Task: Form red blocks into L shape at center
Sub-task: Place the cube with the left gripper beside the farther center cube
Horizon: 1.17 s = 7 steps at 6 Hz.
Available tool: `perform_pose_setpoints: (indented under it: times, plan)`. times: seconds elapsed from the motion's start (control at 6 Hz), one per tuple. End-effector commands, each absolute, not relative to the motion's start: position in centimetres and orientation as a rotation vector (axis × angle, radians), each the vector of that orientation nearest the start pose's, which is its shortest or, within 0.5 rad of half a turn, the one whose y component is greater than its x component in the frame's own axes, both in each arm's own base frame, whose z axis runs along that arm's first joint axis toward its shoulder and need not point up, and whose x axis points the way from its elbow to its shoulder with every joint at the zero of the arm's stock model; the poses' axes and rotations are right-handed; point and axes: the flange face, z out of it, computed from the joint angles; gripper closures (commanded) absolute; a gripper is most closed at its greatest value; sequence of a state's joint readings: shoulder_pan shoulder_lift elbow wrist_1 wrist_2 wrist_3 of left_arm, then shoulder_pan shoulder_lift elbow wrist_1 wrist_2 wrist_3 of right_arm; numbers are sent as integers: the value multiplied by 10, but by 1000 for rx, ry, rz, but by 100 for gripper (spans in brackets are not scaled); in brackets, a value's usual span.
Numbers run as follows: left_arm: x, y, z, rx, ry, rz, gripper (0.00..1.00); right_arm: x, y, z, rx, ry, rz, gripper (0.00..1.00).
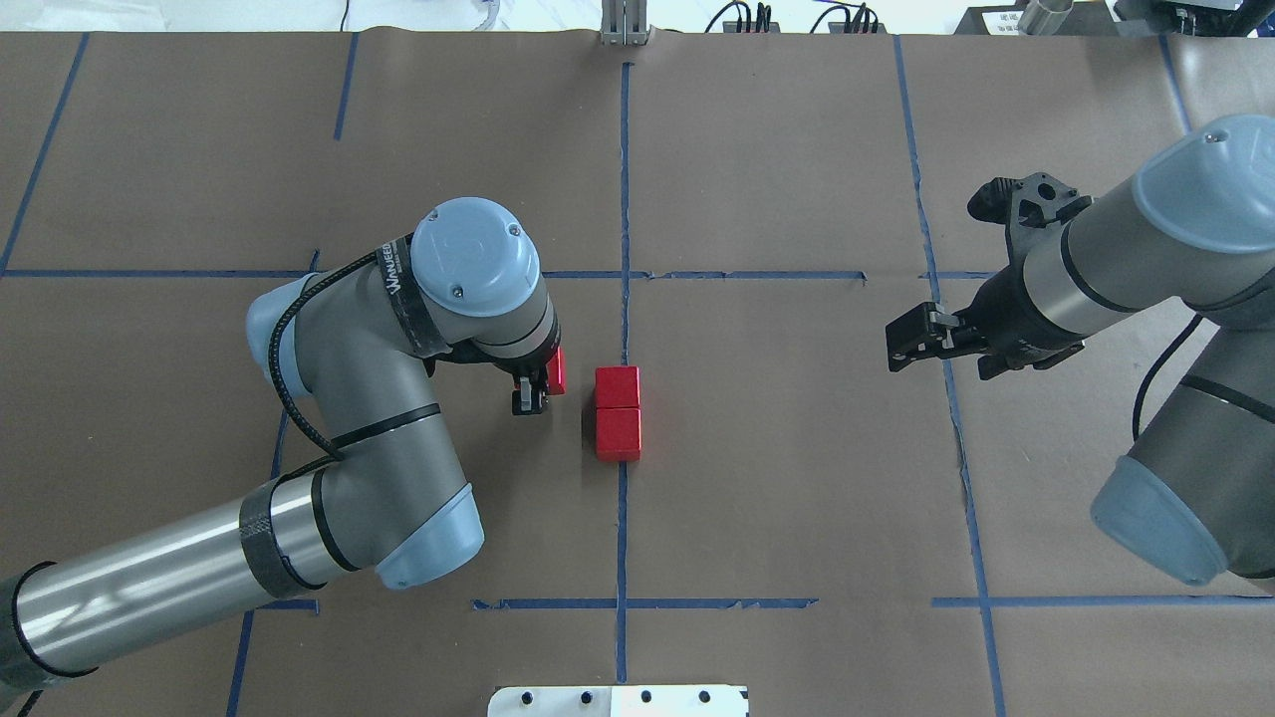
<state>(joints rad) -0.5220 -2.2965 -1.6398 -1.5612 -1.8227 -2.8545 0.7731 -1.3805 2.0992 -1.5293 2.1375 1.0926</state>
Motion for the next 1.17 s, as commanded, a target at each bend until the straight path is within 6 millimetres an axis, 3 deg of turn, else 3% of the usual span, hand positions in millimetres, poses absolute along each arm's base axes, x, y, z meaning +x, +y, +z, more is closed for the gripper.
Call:
perform_pose_setpoints:
  times: [0.0,0.5,0.67,1.0]
  plan:
    - [561,-445,202,-591,688,-1628,100,-307,-410,314,-6,-913,58,0]
    - [571,-447,195,-601,696,-1626,100,-307,-410,314,-8,-914,59,0]
    - [585,-449,197,-610,703,-1621,100,-307,-409,313,-8,-915,58,0]
    - [594,-437,200,-615,695,-1603,100,-307,-409,313,-8,-917,58,0]
